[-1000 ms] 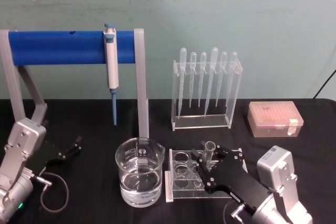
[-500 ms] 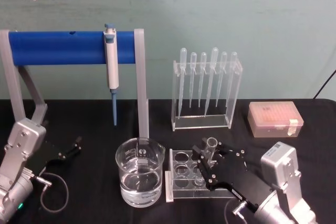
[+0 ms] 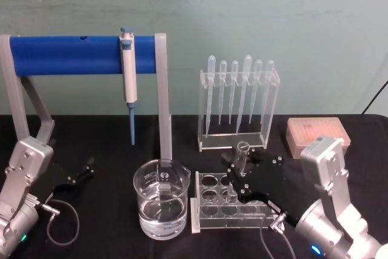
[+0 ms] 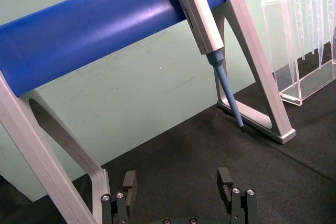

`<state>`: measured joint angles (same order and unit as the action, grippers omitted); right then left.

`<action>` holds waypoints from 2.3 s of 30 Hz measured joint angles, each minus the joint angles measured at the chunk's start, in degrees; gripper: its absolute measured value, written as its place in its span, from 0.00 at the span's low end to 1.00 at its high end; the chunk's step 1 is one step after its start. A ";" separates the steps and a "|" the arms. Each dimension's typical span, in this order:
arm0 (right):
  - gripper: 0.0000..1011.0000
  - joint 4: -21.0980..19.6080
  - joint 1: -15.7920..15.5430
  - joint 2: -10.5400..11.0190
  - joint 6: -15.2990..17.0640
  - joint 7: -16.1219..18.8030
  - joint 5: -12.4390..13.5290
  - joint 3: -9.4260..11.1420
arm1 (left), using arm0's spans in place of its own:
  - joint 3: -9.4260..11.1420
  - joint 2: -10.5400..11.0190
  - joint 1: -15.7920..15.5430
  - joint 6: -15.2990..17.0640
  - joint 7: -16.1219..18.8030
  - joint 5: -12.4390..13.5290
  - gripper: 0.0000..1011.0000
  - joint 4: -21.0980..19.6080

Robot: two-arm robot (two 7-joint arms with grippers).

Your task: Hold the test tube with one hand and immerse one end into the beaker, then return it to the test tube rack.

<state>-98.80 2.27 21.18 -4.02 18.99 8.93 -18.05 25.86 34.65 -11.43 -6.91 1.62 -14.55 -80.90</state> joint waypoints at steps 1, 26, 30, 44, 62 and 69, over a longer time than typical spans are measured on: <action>0.22 -0.27 0.35 -0.07 0.83 0.23 0.19 0.14 | 0.00 0.00 0.00 0.00 0.00 0.00 0.99 0.00; 0.22 -5.82 3.08 1.16 12.72 0.88 6.27 1.39 | 0.00 0.00 0.00 0.00 0.00 0.00 0.99 0.00; 0.22 -6.85 3.44 1.85 14.28 0.95 7.12 1.33 | 0.00 0.00 0.00 0.00 0.00 0.00 0.99 0.00; 0.22 -10.39 6.07 5.13 20.35 2.43 11.64 1.53 | 0.00 0.00 0.00 0.00 0.00 0.00 0.99 0.00; 0.22 -10.47 6.26 5.44 20.44 2.57 12.14 1.52 | 0.00 0.00 0.00 0.00 0.00 0.00 0.99 0.00; 0.22 -10.43 6.22 5.41 20.42 2.56 12.02 1.51 | 0.00 0.00 0.00 0.00 0.00 0.00 0.99 0.00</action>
<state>-109.22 8.49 26.59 16.40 21.55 20.95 -16.54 25.86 34.65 -11.43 -6.91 1.62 -14.55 -80.90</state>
